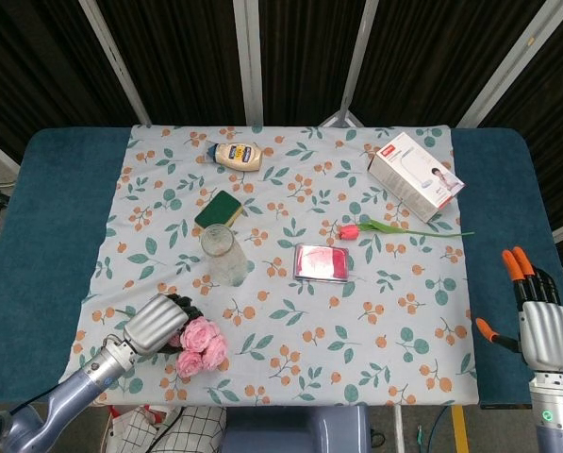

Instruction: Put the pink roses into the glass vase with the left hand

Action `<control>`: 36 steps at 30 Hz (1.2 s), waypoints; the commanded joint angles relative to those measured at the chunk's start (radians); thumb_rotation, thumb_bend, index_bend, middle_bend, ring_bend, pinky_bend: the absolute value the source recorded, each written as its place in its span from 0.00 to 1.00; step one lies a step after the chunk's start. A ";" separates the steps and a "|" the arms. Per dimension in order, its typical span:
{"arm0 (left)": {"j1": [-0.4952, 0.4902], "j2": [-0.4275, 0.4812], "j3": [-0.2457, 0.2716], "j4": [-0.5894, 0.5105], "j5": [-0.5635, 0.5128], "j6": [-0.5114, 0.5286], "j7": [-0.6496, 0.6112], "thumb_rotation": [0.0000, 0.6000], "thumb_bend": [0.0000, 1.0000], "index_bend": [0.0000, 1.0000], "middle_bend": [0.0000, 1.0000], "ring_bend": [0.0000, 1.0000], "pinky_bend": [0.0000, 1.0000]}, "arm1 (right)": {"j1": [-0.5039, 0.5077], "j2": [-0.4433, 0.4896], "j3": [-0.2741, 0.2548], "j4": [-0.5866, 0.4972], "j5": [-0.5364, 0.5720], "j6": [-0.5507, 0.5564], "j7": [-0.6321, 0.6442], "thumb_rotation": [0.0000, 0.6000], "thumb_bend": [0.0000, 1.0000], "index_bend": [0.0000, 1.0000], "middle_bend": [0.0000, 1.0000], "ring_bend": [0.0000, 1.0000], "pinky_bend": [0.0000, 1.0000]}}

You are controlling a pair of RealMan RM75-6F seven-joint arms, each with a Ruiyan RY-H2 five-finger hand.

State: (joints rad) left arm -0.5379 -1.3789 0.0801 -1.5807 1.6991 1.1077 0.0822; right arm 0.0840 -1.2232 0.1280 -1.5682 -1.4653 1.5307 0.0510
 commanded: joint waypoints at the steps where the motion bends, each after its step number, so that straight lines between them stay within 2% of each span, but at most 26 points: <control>1: -0.003 0.033 0.000 -0.030 0.032 0.064 -0.214 1.00 0.40 0.52 0.54 0.42 0.50 | 0.000 -0.001 -0.002 0.001 -0.001 0.000 -0.003 1.00 0.21 0.02 0.02 0.09 0.10; 4: -0.019 0.063 -0.001 -0.060 0.063 0.102 -0.387 1.00 0.40 0.52 0.54 0.42 0.50 | 0.001 -0.006 -0.001 0.003 0.000 -0.001 -0.010 1.00 0.21 0.02 0.02 0.09 0.10; 9: -0.050 0.122 -0.029 -0.144 0.089 0.148 -0.540 1.00 0.40 0.52 0.54 0.42 0.50 | 0.006 -0.014 0.001 0.008 0.006 -0.008 -0.023 1.00 0.21 0.02 0.02 0.09 0.10; 11: -0.067 0.164 -0.056 -0.196 0.091 0.169 -0.594 1.00 0.39 0.52 0.54 0.42 0.50 | 0.006 -0.018 0.000 0.013 0.009 -0.011 -0.026 1.00 0.21 0.02 0.02 0.09 0.10; 17: -0.104 0.265 -0.174 -0.342 0.032 0.200 -0.579 1.00 0.39 0.52 0.54 0.42 0.50 | 0.007 -0.027 0.000 0.019 0.008 -0.010 -0.036 1.00 0.21 0.02 0.02 0.09 0.10; 24: -0.173 0.248 -0.324 -0.438 -0.128 0.176 -0.636 1.00 0.38 0.54 0.54 0.42 0.50 | 0.012 -0.038 0.004 0.035 0.025 -0.023 -0.055 1.00 0.21 0.02 0.02 0.09 0.10; 25: -0.188 0.250 -0.348 -0.443 -0.162 0.159 -0.646 1.00 0.38 0.55 0.54 0.42 0.50 | 0.013 -0.038 0.005 0.035 0.029 -0.026 -0.057 1.00 0.21 0.02 0.02 0.09 0.10; 36: -0.272 0.256 -0.482 -0.438 -0.361 0.069 -0.612 1.00 0.38 0.55 0.54 0.42 0.50 | 0.021 -0.048 0.013 0.056 0.056 -0.048 -0.062 1.00 0.21 0.02 0.02 0.09 0.10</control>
State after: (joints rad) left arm -0.7902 -1.1208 -0.3773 -2.0200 1.3667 1.1948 -0.5408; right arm 0.1047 -1.2707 0.1410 -1.5122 -1.4097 1.4829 -0.0107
